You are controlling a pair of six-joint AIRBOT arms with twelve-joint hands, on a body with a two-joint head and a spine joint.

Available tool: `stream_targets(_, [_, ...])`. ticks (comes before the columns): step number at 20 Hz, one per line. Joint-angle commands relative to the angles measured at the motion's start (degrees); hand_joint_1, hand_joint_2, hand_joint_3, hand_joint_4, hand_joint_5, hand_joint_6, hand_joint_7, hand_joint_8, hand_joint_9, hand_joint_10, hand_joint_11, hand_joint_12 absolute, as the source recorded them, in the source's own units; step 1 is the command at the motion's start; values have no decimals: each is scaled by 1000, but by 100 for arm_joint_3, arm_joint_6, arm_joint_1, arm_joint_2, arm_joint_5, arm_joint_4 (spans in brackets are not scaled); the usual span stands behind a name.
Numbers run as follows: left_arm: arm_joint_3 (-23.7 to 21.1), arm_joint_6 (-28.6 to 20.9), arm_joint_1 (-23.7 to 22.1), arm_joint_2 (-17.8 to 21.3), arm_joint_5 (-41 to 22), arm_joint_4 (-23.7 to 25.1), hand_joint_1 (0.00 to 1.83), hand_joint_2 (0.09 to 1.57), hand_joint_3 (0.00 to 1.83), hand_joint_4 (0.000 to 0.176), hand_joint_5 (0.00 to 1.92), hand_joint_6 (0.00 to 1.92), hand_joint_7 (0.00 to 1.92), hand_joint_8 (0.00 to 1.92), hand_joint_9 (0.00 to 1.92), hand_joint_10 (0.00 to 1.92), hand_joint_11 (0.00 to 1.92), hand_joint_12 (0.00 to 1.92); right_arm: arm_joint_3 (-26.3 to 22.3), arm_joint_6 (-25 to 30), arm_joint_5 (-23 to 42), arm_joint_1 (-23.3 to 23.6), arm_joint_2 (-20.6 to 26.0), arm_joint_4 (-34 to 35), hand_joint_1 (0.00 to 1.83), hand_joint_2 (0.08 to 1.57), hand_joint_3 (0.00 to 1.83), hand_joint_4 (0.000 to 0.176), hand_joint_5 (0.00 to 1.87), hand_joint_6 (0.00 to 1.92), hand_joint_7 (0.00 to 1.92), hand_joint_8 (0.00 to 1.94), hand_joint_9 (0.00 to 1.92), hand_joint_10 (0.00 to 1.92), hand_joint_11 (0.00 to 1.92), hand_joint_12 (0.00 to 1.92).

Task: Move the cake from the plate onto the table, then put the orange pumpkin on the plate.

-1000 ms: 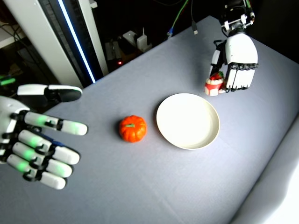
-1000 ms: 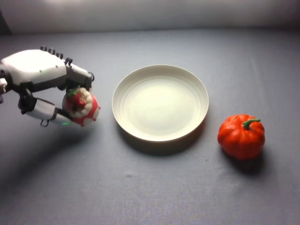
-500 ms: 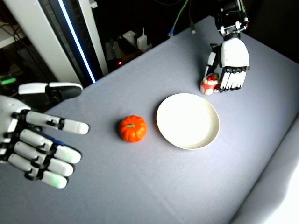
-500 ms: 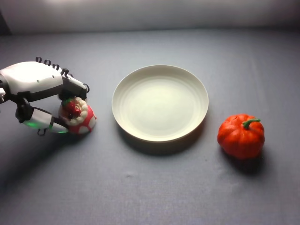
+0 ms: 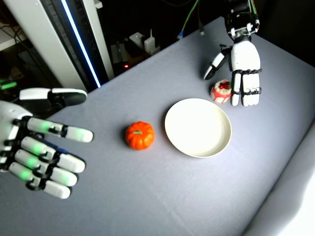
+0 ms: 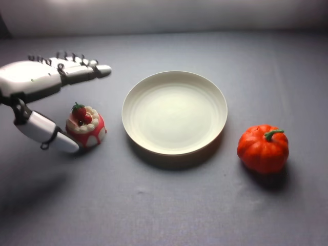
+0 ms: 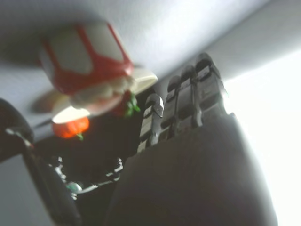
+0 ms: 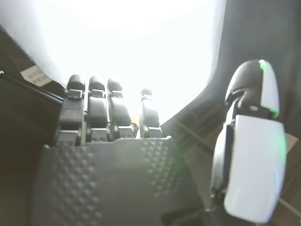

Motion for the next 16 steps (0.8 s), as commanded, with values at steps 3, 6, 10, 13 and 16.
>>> stream_targets(3, [-208, -3, -13, 295, -972, -770, 931, 858, 5, 176, 0, 0, 0, 0, 0, 0, 0, 120, 83, 70, 166, 31, 24, -165, 613, 762, 0, 176, 0, 0, 0, 0, 0, 0, 70, 32])
stream_targets(6, [-378, -3, 15, 473, -1331, -1179, 931, 832, 1, 176, 0, 0, 0, 0, 0, 0, 0, 344, 216, 61, -482, 153, 7, -379, 710, 766, 5, 171, 0, 0, 0, 0, 0, 0, 1, 1])
stream_targets(10, [-511, -3, 15, 616, -1687, -1499, 928, 857, 5, 176, 0, 0, 0, 0, 120, 35, 0, 946, 610, 61, -1791, 706, -188, -942, 760, 806, 17, 67, 0, 0, 0, 0, 0, 0, 34, 17])
stream_targets(13, [-569, -3, -38, 654, -1944, -1645, 887, 859, 6, 176, 0, 0, 0, 0, 145, 29, 0, 945, 1109, 62, -3270, 1391, -523, -1618, 824, 831, 0, 15, 61, 2, 24, 0, 30, 3, 15, 361])
stream_targets(16, [-575, -3, -94, 649, -1952, -1630, 937, 879, 6, 176, 0, 0, 0, 0, 141, 15, 0, 880, 1516, 257, -4316, 1970, -794, -2370, 828, 832, 0, 0, 139, 7, 84, 6, 102, 15, 0, 748])
